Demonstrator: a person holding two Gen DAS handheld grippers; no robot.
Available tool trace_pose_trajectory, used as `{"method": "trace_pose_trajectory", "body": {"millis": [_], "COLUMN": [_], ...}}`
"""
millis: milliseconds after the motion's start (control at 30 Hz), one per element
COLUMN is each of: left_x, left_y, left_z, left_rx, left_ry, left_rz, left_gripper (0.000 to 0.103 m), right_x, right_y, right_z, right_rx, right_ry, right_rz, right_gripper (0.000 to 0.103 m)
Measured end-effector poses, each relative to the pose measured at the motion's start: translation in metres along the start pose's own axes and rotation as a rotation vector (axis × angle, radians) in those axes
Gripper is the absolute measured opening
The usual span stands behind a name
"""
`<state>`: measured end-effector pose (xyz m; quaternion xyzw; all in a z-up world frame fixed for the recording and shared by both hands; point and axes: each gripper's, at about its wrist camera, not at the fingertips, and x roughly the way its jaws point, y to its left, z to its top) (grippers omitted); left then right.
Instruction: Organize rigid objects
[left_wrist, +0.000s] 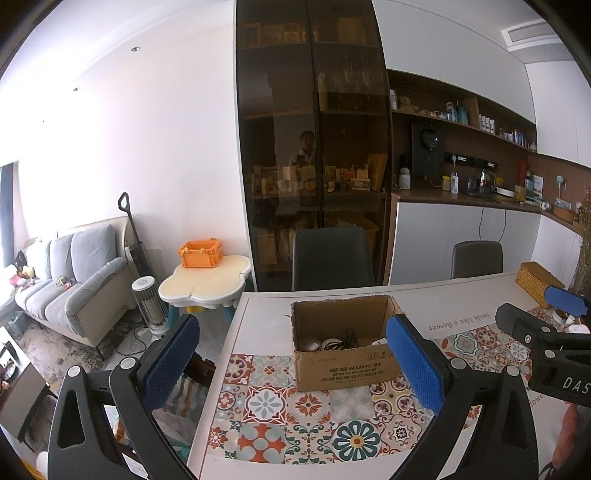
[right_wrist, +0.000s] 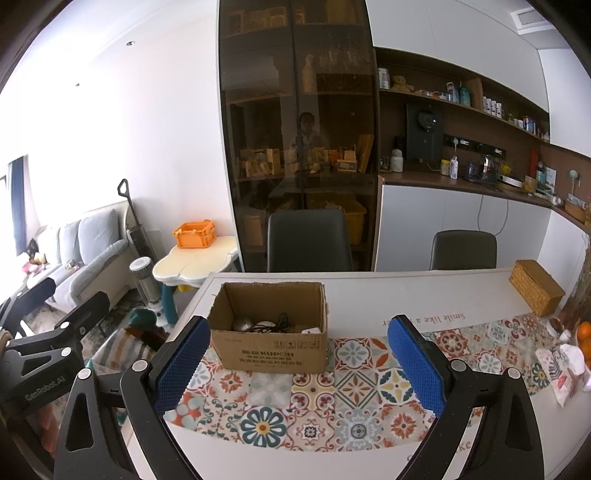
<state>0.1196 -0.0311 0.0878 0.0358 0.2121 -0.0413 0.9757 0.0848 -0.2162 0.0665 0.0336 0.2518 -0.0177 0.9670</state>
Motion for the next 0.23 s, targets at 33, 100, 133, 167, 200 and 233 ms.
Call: {"method": "trace_pose_trajectory", "body": {"millis": [33, 100, 133, 167, 200, 233], "left_x": [0.0002, -0.0005, -0.0008, -0.0010, -0.0015, -0.0017], "left_y": [0.0000, 0.0001, -0.0001, -0.0005, -0.0004, -0.0004], "left_z": [-0.0005, 0.0012, 0.0021, 0.0028, 0.0027, 0.0031], "left_rx": [0.002, 0.001, 0.001, 0.001, 0.000, 0.000], "left_ry": [0.000, 0.003, 0.004, 0.004, 0.003, 0.003], "left_rz": [-0.001, -0.006, -0.010, -0.009, -0.009, -0.008], "left_gripper": [0.103, 0.103, 0.103, 0.103, 0.103, 0.103], "right_x": [-0.0002, -0.0007, -0.0008, -0.0008, -0.0011, -0.0008], "right_y": [0.0003, 0.0009, 0.0010, 0.0010, 0.0009, 0.0017], "right_z": [0.0001, 0.0007, 0.0007, 0.0008, 0.0009, 0.0016], "right_rx": [-0.001, -0.002, -0.003, -0.003, -0.003, -0.004], "right_ry": [-0.001, -0.001, -0.002, -0.002, -0.002, -0.002], "right_rz": [0.001, 0.001, 0.003, 0.003, 0.002, 0.003], "right_gripper": [0.097, 0.097, 0.097, 0.097, 0.097, 0.097]}}
